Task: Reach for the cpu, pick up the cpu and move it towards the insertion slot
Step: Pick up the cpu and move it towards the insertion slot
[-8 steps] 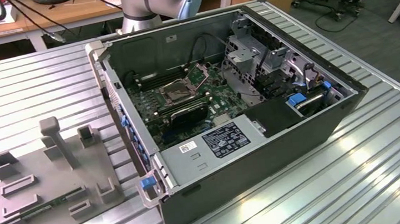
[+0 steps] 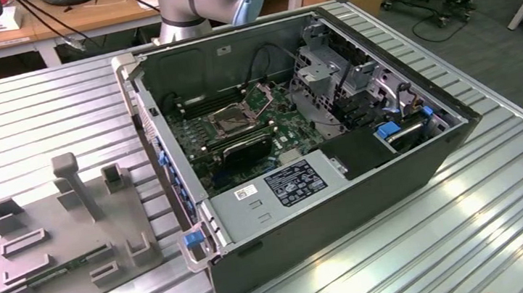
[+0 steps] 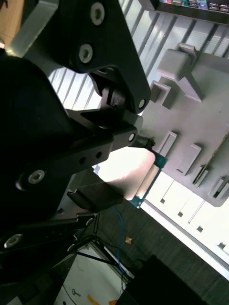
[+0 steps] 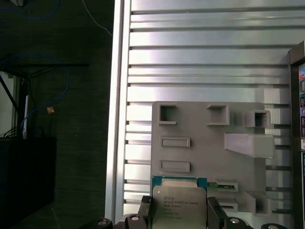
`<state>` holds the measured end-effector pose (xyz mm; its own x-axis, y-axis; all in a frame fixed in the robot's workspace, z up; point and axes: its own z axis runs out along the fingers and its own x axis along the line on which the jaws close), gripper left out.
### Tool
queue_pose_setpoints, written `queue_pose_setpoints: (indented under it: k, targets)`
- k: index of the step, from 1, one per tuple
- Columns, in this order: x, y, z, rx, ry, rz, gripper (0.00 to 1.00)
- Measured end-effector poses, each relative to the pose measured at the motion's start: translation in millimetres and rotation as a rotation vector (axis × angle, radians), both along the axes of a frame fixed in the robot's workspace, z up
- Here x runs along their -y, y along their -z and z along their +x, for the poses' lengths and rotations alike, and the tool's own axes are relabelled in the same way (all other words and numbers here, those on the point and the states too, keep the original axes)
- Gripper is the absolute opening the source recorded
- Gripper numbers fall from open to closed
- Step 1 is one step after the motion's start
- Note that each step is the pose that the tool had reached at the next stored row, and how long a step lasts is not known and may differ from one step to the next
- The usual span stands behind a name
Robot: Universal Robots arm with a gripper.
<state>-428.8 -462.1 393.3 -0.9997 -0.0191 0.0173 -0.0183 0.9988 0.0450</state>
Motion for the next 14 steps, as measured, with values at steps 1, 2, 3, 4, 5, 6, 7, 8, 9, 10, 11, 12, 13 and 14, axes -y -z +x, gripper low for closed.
queue_pose_setpoints:
  k: [1,2,3,4,5,6,7,8,9,10,11,12,13,14]
  targets:
    - [0.0,0.0,0.0,0.0001,0.0,0.0001,0.54]
    - [0.0,0.0,0.0,0.0,0.0,0.0,0.54]
    - [-0.1,-0.1,0.2,0.0001,0.0,0.0001,0.54]
    - [-0.1,-0.2,0.7,-0.0002,0.0,-0.0001,0.54]
    - [0.0,-0.1,1.2,-0.0002,0.0,0.0,0.54]
    - [0.0,-0.1,2.4,-0.0002,0.0,0.0,0.54]
    - [0.0,-0.1,3.8,0.0,0.0,0.0,0.54]
    - [0.0,-0.1,4.9,-0.0001,0.0,0.0,0.54]
    - [0.0,-0.1,5.4,0.0,0.0,0.0,0.54]
    - [0.0,-0.1,5.4,0.0,0.0,0.0,0.54]
    - [0.0,-0.1,5.4,-0.0001,0.0,0.0,0.54]
    - [0.0,-0.1,5.5,0.0,0.0,0.0,0.54]
    - [0.0,-0.1,5.5,0.0,0.0,0.0,0.54]
    - [0.0,-0.1,5.5,0.0,0.0,0.0,0.54]
